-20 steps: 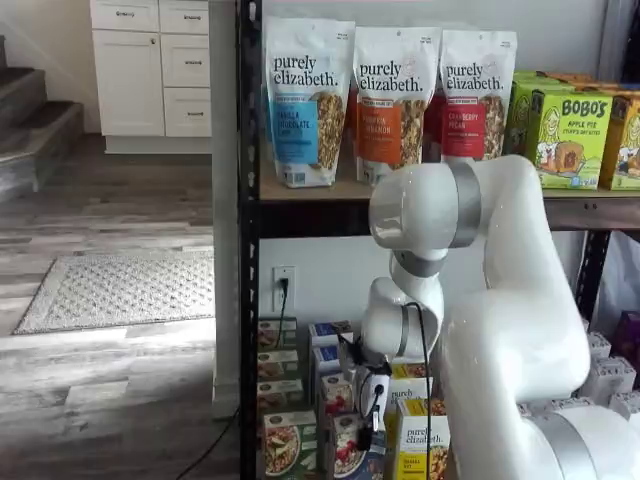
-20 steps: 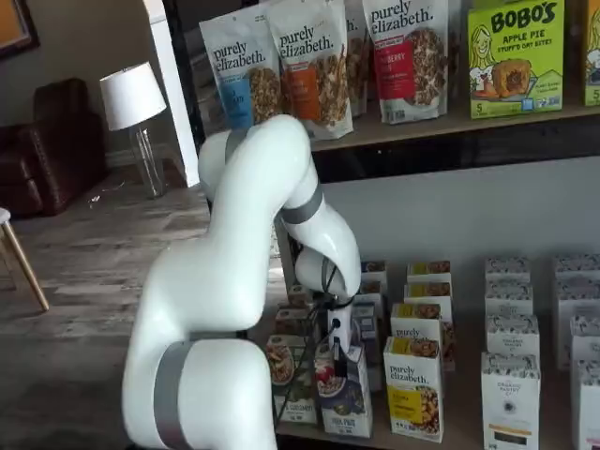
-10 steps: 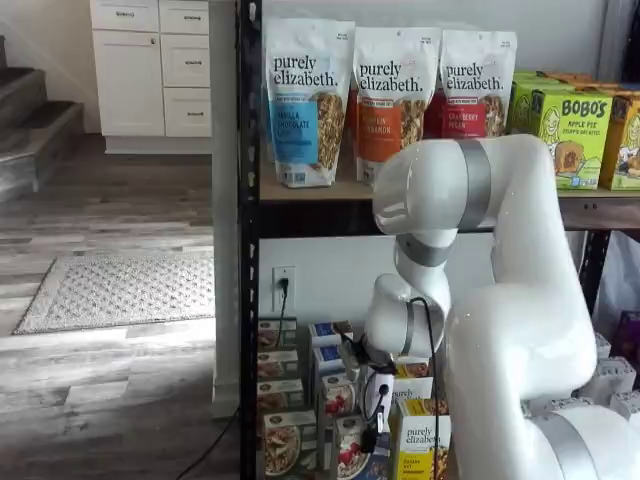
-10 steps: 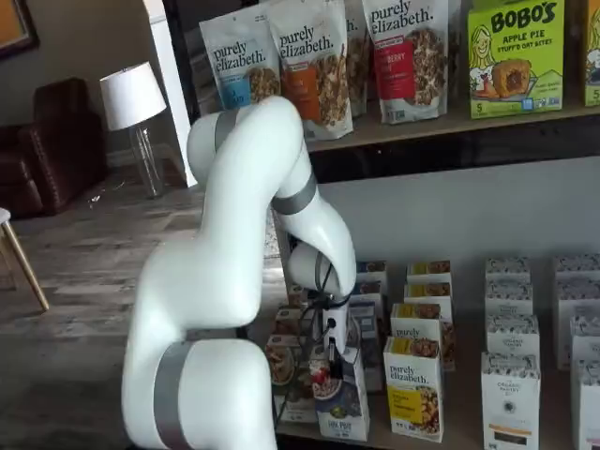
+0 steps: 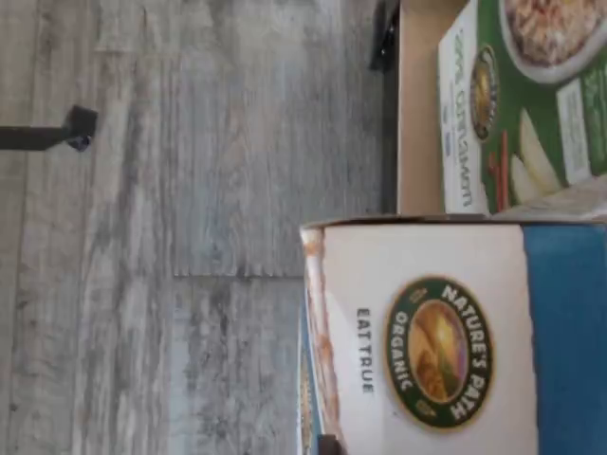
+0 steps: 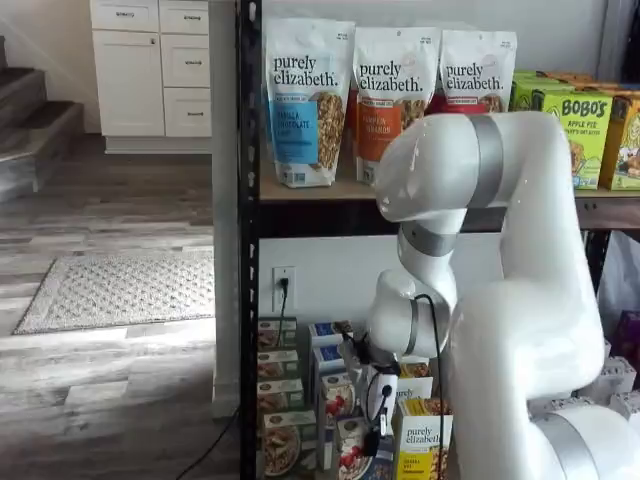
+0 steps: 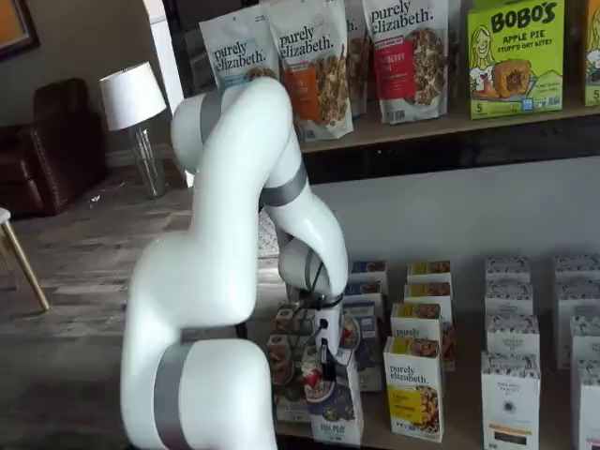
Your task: Pick up the blue and white box that is on the bottom shelf, the second box from the left
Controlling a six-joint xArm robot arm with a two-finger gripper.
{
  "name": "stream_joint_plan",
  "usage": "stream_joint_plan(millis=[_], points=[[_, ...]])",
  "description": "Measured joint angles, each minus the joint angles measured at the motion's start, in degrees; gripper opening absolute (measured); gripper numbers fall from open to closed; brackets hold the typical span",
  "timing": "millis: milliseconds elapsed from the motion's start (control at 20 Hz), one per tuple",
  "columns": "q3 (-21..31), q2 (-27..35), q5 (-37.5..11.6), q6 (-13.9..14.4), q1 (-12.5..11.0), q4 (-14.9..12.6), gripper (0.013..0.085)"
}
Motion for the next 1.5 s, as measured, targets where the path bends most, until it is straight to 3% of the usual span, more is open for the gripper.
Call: stream_joint_plan(millis=[250,800,1200,1500], points=[[4.91,-4.67,-0.32,-0.94,0.96,2.01,0.045],[17.04,-17.92,-0.57,3.26,3.03,-0.14,0.045],[24.5,-29.24,1.93,10.91,4.74,-6.17,0.045],[28.22,-38.09,6.74,16.32,6.44,-9.8,0.045]])
